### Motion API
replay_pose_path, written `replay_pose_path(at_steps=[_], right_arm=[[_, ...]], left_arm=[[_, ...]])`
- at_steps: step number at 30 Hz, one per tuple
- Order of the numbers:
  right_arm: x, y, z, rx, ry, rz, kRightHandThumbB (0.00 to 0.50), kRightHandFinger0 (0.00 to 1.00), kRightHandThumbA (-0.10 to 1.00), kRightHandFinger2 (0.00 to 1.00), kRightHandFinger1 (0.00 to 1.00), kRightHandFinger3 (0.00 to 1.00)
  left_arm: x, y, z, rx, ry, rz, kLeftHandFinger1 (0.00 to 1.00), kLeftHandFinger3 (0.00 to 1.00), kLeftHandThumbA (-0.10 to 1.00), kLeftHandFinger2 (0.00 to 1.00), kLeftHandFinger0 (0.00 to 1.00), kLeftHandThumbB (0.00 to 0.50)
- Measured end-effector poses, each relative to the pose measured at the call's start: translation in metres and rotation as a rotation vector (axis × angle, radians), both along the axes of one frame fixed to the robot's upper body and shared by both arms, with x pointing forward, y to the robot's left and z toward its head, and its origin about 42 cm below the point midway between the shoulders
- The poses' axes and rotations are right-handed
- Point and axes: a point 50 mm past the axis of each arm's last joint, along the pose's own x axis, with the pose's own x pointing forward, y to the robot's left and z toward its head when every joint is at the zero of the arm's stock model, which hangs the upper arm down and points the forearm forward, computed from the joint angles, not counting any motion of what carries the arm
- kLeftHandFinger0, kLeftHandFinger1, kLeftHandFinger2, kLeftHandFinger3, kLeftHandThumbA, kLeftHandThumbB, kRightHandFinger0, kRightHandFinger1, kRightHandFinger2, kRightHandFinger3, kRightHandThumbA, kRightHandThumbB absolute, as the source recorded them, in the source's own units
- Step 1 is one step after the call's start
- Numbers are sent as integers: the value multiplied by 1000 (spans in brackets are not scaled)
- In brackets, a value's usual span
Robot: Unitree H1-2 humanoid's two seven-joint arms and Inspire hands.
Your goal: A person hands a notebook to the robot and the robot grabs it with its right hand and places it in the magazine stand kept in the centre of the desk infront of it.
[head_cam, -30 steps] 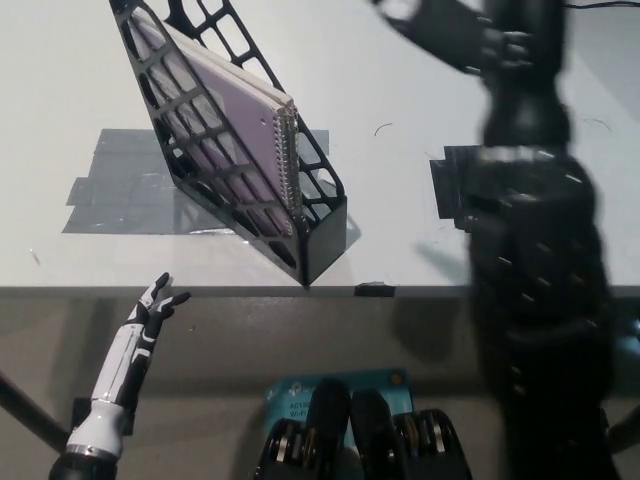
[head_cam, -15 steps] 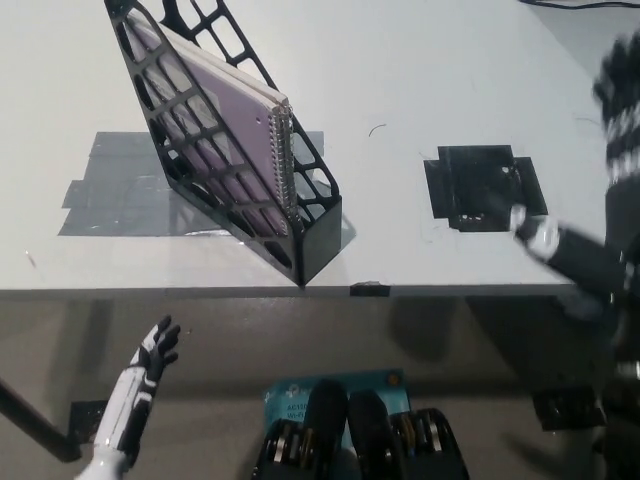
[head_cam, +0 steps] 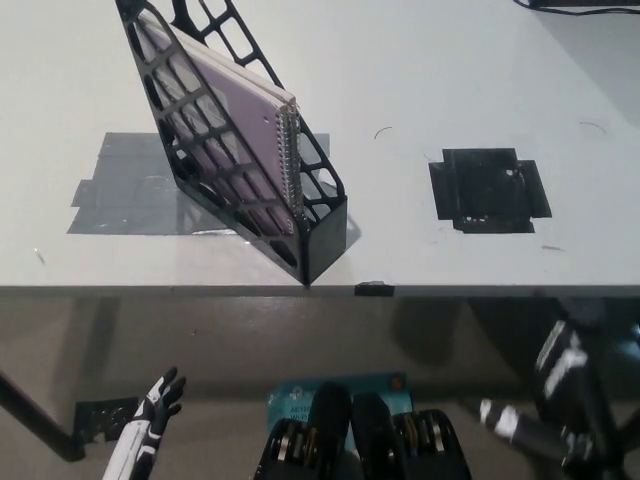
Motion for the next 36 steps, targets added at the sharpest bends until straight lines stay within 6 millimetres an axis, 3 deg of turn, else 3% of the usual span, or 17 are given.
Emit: replay_pose_path(at_steps=[1, 4, 9, 23, 36], right_arm=[[-4, 1, -7, 8, 25, 3, 207, 1000, 1000, 1000, 1000, 1000], [-20, 2, -30, 40, 102, 9, 189, 1000, 1000, 1000, 1000, 1000], [-29, 2, -48, 56, 151, 18, 195, 1000, 1000, 1000, 1000, 1000], [-29, 4, -60, 54, 147, 38, 258, 1000, 1000, 1000, 1000, 1000], [-20, 10, -59, 12, 97, 50, 166, 1000, 1000, 1000, 1000, 1000]], left_arm=[[0, 0, -1, 0, 2, 1, 1000, 1000, 1000, 1000, 991, 500], [0, 1, -3, 0, 13, 3, 1000, 1000, 1000, 1000, 992, 500], [-1, 1, -6, 1, 22, 5, 1000, 1000, 1000, 1000, 997, 500], [-8, 1, -12, 3, 47, 6, 1000, 1000, 1000, 1000, 974, 500], [-8, 2, -13, 3, 52, 8, 1000, 1000, 1000, 1000, 979, 500]])
